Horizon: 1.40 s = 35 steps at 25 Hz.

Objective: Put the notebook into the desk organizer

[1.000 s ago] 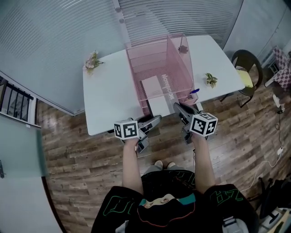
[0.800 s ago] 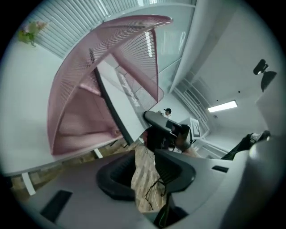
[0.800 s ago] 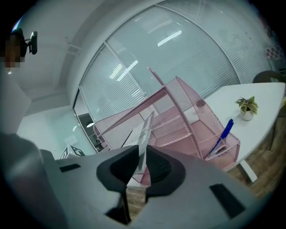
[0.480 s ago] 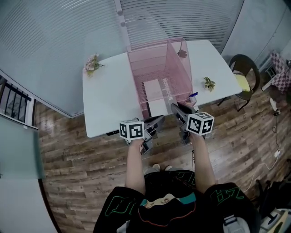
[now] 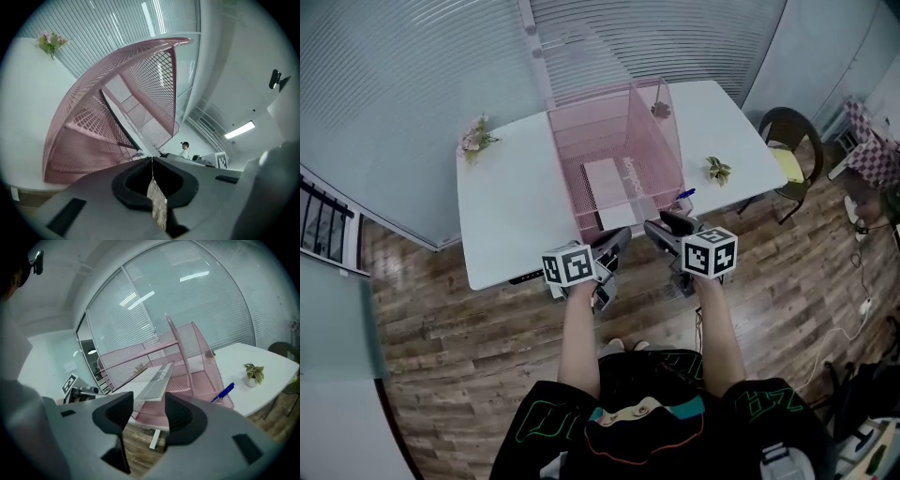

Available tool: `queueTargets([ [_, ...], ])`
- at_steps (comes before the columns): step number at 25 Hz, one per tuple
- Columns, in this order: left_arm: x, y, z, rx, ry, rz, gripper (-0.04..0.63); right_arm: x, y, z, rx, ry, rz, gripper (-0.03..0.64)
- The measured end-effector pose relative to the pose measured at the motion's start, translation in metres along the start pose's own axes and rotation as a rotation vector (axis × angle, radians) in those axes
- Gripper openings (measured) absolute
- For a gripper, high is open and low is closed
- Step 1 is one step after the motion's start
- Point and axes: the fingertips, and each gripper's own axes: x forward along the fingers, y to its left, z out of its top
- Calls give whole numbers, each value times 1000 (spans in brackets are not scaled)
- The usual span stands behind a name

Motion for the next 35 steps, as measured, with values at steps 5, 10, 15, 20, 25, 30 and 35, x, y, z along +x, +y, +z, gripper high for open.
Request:
queueTargets([
  [5, 4, 3, 7, -41, -66, 11, -5, -4, 2, -7, -29, 46, 17, 22],
  [10, 1, 4, 9, -55, -82, 15, -5, 8, 13, -7, -66, 58, 31, 21],
  [15, -12, 5, 10, -65, -95, 0, -5, 25, 12, -6, -83, 51, -22, 21],
  [20, -22, -10, 26, 12, -109, -50, -5, 37, 11, -1, -92, 2, -65, 21],
  [25, -23, -58, 39, 212, -139, -113, -5, 16, 19, 4, -92, -22, -31, 21],
  [30, -14, -81, 58, 486, -181, 41, -5, -26, 24, 45, -192, -212, -67, 3],
  [35, -22, -93, 73, 628, -300, 223, -5, -69, 23, 73, -289, -322, -209, 3],
])
